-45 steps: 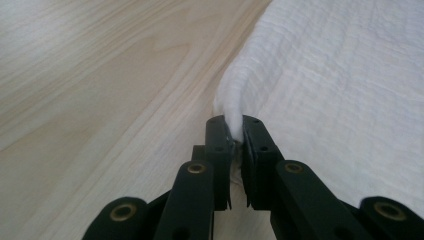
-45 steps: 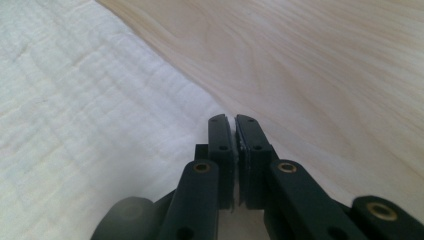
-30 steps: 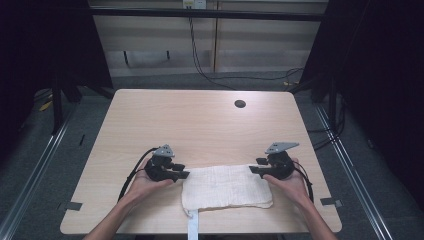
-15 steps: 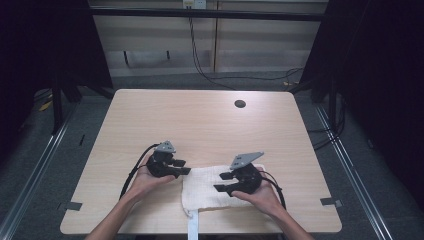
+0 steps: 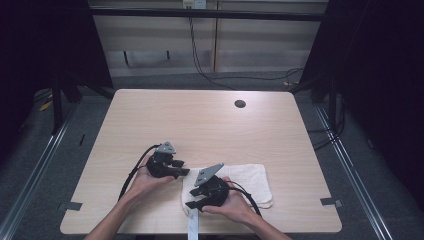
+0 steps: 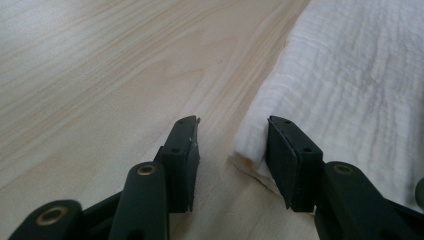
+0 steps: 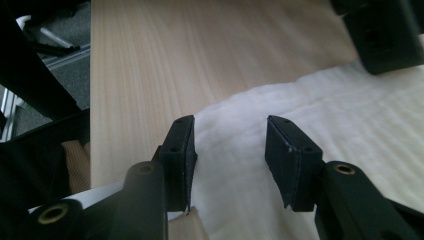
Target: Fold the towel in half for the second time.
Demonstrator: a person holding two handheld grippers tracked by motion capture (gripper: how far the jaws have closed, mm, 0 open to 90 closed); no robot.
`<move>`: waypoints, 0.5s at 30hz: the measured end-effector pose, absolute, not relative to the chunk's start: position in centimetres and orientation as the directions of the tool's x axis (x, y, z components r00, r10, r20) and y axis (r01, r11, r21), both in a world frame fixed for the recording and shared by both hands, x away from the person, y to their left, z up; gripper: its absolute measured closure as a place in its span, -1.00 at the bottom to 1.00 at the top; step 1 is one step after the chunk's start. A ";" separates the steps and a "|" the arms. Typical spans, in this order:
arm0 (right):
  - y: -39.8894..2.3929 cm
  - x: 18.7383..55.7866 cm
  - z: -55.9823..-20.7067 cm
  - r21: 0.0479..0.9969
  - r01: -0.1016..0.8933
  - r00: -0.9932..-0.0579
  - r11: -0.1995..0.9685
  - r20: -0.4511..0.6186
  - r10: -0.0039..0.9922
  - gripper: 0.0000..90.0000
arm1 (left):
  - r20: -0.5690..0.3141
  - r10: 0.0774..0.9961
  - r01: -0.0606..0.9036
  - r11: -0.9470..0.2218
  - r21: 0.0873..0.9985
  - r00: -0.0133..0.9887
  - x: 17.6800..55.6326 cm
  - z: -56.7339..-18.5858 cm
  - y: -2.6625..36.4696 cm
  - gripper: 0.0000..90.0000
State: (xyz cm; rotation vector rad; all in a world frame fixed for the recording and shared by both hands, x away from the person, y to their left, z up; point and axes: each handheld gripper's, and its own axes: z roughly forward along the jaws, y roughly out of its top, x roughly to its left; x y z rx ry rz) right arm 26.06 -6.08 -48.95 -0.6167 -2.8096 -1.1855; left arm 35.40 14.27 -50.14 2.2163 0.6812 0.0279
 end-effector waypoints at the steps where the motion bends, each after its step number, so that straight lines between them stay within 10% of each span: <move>1: -5.9 25.9 -49.0 0.678 0.369 -0.921 0.635 0.175 0.348 0.22 | -0.194 0.481 0.463 -0.538 0.704 0.855 35.4 -50.1 14.2 0.25; 15: -4.6 24.2 -49.5 0.669 0.244 -0.951 0.702 0.022 0.309 0.15 | -0.182 0.489 0.462 -0.543 0.702 0.853 35.1 -50.1 14.1 0.26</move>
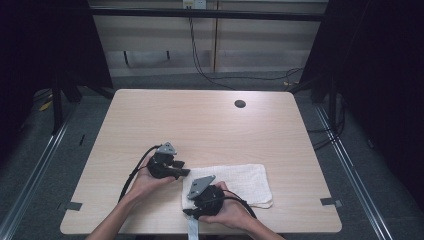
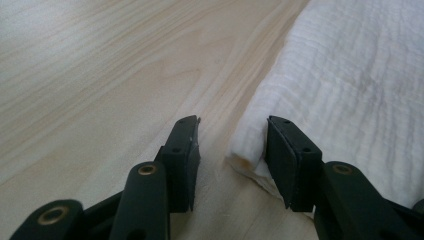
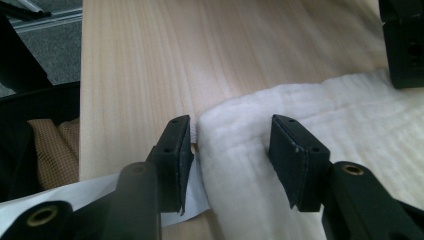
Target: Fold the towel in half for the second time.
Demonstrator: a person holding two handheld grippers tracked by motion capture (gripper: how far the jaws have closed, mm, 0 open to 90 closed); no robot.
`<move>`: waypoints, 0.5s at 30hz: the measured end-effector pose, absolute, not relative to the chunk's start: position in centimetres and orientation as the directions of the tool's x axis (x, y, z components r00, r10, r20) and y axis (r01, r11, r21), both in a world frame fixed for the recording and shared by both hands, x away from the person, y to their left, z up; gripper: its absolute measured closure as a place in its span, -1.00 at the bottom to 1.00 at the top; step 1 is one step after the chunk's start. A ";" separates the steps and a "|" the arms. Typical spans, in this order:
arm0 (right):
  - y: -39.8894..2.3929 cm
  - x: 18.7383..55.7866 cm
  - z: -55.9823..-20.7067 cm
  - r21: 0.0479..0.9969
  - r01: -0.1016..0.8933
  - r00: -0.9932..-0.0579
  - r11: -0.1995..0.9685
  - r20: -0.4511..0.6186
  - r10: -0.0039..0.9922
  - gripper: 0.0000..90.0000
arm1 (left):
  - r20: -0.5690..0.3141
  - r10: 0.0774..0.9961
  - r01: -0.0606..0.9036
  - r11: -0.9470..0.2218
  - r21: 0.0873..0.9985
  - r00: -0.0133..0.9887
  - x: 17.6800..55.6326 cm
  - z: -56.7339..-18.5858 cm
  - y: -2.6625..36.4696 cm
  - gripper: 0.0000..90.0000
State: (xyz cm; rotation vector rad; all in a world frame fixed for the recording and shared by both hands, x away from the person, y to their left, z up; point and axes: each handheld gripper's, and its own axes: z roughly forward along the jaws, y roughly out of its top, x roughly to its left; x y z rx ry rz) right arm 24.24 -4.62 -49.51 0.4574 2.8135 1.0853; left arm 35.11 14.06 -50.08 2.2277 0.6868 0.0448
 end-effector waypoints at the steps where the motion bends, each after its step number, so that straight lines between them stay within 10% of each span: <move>1: -4.6 24.2 -49.5 0.667 0.248 -0.950 0.703 0.025 0.311 0.16 | -0.185 0.485 0.460 -0.542 0.703 0.855 35.1 -50.1 14.0 0.26; 15: -5.0 24.8 -49.4 0.671 0.285 -0.930 0.685 0.022 0.366 0.86 | -0.217 0.429 0.448 -0.566 0.692 0.877 34.7 -50.0 13.6 0.89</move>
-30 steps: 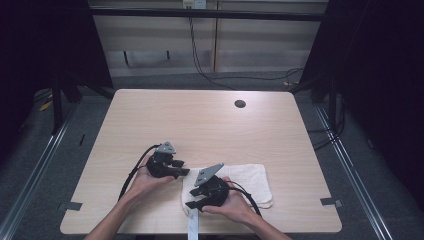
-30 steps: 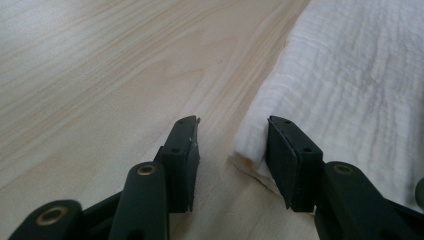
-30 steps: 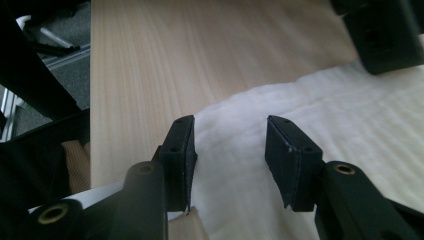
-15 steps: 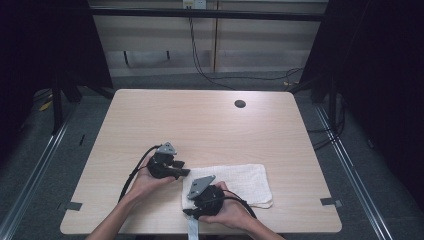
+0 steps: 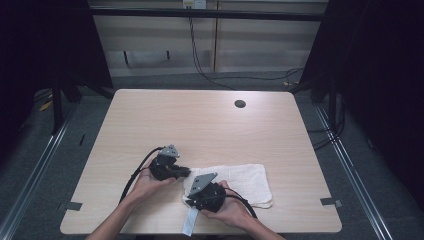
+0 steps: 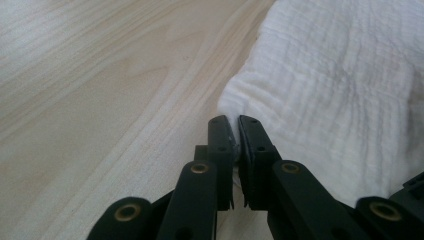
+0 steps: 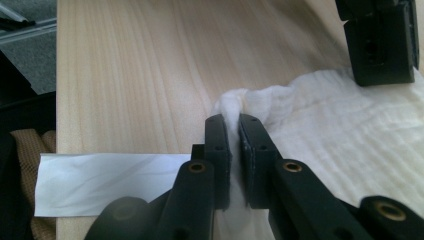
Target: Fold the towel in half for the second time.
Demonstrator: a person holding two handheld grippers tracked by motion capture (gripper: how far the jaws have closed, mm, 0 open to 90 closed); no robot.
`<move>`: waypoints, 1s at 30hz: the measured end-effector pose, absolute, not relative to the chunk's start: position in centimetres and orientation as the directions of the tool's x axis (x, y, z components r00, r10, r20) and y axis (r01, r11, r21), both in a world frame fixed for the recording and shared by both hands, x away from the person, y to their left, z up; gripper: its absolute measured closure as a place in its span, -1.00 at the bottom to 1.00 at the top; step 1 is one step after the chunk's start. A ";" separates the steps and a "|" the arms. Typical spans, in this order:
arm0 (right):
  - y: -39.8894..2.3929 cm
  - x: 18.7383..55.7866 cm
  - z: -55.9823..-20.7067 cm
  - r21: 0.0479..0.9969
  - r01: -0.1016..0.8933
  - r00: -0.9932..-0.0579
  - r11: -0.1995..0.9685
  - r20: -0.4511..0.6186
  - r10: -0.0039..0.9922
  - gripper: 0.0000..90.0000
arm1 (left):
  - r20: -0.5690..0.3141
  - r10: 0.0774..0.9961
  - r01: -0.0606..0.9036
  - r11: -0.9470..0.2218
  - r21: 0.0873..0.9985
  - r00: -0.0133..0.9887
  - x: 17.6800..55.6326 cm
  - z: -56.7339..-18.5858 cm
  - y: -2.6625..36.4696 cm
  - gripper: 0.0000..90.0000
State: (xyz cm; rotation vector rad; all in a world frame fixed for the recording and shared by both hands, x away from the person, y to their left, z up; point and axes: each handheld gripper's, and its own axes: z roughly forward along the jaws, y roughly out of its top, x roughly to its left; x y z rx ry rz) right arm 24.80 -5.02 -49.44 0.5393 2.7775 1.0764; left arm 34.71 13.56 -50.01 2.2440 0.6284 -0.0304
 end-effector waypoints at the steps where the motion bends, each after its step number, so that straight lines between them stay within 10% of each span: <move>1: -5.1 24.9 -49.4 0.672 0.300 -0.927 0.678 0.038 0.373 0.87 | -0.228 0.430 0.456 -0.560 0.692 0.874 34.8 -50.0 13.7 0.90; 30: -4.4 24.5 -46.5 0.768 0.349 -0.914 0.538 0.151 0.377 0.90 | -0.315 0.418 0.497 -0.456 0.739 0.852 35.0 -46.8 17.0 0.91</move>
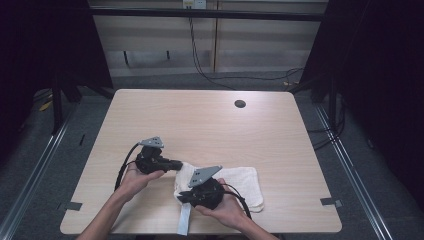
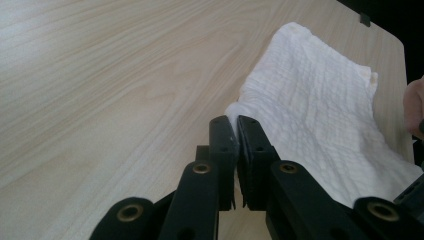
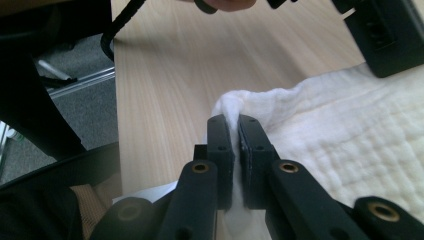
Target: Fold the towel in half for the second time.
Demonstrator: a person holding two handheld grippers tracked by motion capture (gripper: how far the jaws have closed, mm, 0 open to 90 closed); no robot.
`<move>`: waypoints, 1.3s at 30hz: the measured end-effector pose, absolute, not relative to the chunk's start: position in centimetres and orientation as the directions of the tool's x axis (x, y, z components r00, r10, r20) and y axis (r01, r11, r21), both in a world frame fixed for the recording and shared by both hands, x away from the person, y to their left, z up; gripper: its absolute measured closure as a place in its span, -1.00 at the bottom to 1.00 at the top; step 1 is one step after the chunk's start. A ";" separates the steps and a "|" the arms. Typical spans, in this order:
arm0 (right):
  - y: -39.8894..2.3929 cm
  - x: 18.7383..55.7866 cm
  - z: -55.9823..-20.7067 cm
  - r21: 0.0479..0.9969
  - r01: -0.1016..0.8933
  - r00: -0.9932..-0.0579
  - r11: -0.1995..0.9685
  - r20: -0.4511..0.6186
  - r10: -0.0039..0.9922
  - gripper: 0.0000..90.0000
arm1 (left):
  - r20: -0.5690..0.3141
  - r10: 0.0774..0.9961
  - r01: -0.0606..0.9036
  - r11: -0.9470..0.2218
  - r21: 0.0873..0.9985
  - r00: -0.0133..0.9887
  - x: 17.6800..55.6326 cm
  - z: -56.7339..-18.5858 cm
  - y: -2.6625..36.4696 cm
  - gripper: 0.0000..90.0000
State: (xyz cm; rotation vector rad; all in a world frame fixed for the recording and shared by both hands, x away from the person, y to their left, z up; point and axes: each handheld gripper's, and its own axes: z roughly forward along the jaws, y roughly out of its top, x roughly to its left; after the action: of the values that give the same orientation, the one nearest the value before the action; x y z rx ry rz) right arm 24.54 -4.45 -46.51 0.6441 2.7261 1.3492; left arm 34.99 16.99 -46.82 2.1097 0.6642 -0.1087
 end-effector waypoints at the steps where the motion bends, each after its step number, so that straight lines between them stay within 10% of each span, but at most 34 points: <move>1: -4.2 24.5 -46.7 0.765 0.347 -0.915 0.543 0.150 0.375 0.90 | -0.316 0.420 0.498 -0.453 0.740 0.851 34.9 -46.9 17.1 0.91; 16: -1.2 25.1 -45.4 0.800 0.337 -0.926 0.497 0.184 0.331 0.90 | -0.327 0.479 0.533 -0.395 0.748 0.814 34.2 -45.3 21.4 0.91; 39: -3.8 24.1 -44.5 0.840 0.337 -0.915 0.426 0.187 0.356 0.89 | -0.337 0.453 0.531 -0.421 0.735 0.825 34.7 -45.3 17.6 0.90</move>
State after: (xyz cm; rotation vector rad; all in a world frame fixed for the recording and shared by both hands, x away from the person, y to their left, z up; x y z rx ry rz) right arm 24.09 -3.75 -44.55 0.6414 2.6364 1.5455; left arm 34.66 17.60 -45.31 2.0795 0.7221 -0.1073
